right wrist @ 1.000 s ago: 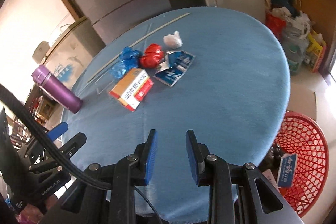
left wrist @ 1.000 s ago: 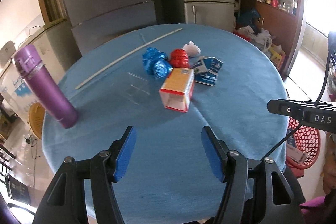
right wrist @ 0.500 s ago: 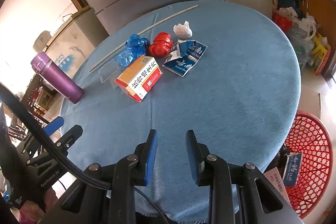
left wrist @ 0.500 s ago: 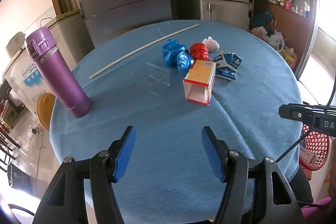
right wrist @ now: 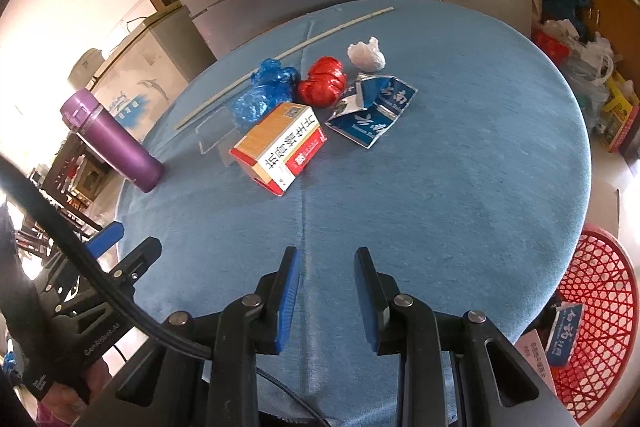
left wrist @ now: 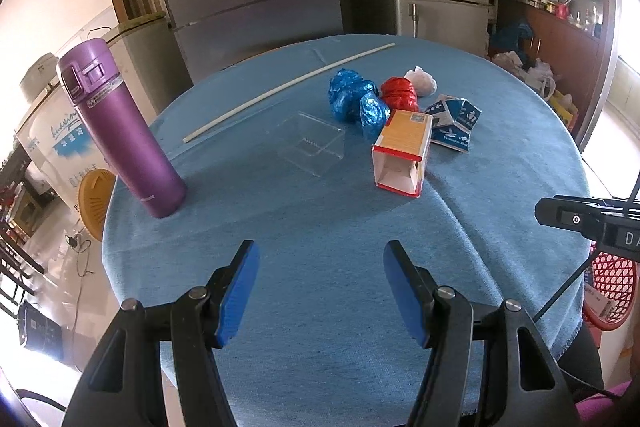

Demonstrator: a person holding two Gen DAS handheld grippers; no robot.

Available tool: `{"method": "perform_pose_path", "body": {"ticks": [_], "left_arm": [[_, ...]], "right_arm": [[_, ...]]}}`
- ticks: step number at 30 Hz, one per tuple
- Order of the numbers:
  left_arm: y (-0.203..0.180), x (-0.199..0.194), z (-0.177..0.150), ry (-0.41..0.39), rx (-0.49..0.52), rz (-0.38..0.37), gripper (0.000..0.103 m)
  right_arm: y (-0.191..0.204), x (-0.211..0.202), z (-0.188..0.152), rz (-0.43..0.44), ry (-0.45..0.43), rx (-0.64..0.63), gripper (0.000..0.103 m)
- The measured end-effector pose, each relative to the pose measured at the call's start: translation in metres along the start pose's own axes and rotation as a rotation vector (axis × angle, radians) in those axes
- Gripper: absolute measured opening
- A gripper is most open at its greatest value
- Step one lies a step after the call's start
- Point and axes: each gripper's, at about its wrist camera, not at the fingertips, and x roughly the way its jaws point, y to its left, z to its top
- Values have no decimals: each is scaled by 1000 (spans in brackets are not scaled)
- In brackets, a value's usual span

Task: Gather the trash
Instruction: 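Bring both open grippers back above the remaining trash on the table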

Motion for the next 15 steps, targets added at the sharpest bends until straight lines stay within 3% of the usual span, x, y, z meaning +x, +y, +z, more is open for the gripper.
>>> {"method": "perform_pose_path", "body": {"ticks": [5, 6, 7, 8, 15], "left_arm": [[0, 1, -1, 3, 2, 1, 65], [0, 1, -1, 3, 1, 1, 66], [1, 1, -2, 3, 0, 1, 66], [1, 1, -2, 2, -2, 1, 66], [6, 4, -3, 12, -23, -2, 66]], "right_arm": [[-1, 0, -3, 13, 0, 9, 38], [-1, 1, -3, 11, 2, 13, 49], [-2, 0, -4, 13, -1, 19, 69], [-3, -1, -4, 19, -11, 24, 72], [-4, -2, -3, 3, -23, 24, 72]]}}
